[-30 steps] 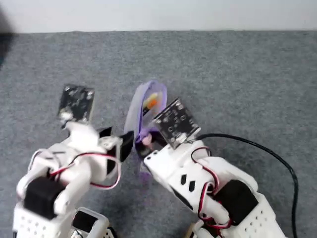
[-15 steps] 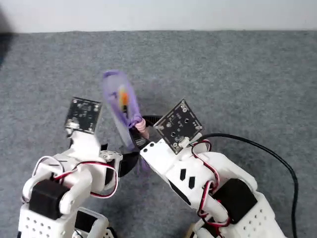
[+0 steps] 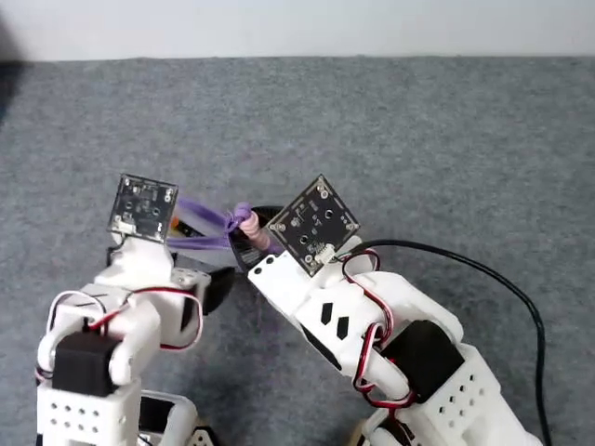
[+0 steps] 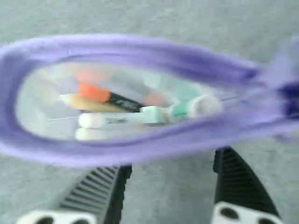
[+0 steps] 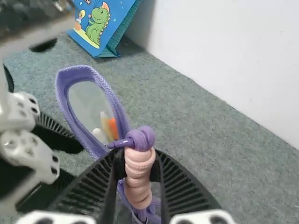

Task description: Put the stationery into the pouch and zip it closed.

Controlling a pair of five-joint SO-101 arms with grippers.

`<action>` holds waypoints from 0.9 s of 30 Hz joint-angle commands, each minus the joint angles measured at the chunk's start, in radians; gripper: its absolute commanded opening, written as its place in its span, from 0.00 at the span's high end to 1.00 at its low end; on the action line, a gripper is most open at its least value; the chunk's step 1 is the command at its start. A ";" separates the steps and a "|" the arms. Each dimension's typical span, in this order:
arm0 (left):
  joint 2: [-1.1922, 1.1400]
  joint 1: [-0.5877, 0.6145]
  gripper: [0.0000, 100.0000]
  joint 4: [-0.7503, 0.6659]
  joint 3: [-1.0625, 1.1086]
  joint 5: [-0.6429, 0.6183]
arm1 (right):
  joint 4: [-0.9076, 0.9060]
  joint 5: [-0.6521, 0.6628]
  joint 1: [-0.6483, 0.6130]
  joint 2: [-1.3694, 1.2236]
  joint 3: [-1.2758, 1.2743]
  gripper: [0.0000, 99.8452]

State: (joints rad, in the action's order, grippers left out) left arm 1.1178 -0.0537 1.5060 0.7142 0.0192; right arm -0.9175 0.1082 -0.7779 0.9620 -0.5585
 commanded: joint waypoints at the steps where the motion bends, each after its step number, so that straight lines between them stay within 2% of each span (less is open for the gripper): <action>1: 0.015 0.087 0.72 -0.049 0.001 0.071 | -0.051 0.014 0.016 -0.002 0.009 0.99; 5: 0.006 0.144 0.73 -0.181 0.012 0.061 | -0.208 0.008 0.016 0.004 0.012 0.99; 9: 0.005 0.135 0.74 -0.339 0.054 -0.025 | -0.323 0.006 0.008 0.004 0.012 0.99; 16: 0.006 -0.058 0.78 -0.519 0.127 -0.147 | -0.384 0.005 -0.111 -0.007 0.005 0.99; 22: 0.008 -0.224 0.79 -0.489 0.140 -0.158 | -0.308 0.006 -0.124 0.001 -0.049 0.99; 24: 0.015 -0.233 0.79 -0.466 0.139 -0.158 | -0.289 0.006 -0.120 0.002 -0.052 0.99; 27: 0.017 -0.167 0.79 -0.430 0.122 -0.157 | -0.252 0.008 -0.074 0.002 -0.052 0.99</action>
State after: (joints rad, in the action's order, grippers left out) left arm 1.1193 -0.2593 1.0503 0.8631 -0.1327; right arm -1.2152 0.1112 -0.8915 0.9605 -0.6199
